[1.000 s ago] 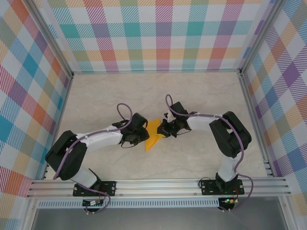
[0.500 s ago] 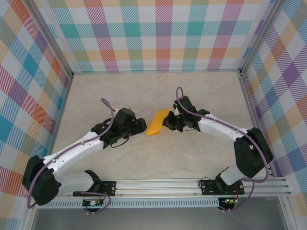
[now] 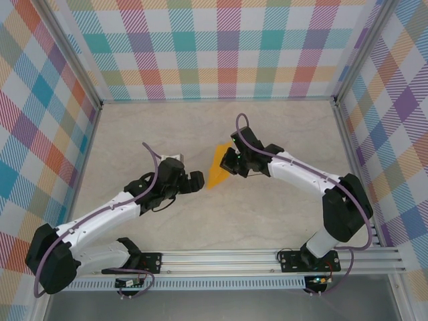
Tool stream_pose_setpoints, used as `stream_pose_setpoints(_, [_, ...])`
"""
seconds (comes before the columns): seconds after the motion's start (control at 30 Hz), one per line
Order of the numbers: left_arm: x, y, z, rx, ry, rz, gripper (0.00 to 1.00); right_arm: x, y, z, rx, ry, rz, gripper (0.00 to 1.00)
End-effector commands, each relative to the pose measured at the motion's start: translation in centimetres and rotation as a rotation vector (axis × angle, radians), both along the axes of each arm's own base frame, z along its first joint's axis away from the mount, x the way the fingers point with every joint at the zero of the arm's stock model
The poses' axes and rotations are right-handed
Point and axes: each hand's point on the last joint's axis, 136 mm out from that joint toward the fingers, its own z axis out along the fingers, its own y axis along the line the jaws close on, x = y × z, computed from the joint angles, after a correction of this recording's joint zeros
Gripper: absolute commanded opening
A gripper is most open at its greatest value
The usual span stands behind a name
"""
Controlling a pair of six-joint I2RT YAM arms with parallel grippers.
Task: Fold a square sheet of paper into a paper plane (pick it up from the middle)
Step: Fourth fold the wing at the center of the table.
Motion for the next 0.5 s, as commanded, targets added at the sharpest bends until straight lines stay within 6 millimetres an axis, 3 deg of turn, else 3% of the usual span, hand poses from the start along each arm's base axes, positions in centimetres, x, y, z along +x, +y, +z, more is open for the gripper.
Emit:
stream_pose_setpoints(0.0, [0.4,1.2,1.5,0.013,-0.073,0.025,0.93,0.5,-0.3,1.4,-0.048,-0.058,0.005,0.02])
stream_pose_setpoints(0.17, [0.0,0.5,1.5,-0.009,-0.082,-0.022,0.93,-0.1,-0.6,0.4,-0.066,-0.032,0.005,0.02])
stream_pose_setpoints(0.33, [0.1,-2.0,1.0,-0.024,-0.128,-0.137,0.93,-1.2,-0.3,-2.7,-0.043,0.067,-0.02,0.02])
stream_pose_setpoints(0.47, [0.1,-3.6,-0.7,0.049,-0.173,-0.231,0.88,-1.7,0.3,-5.1,-0.003,0.162,-0.059,0.02])
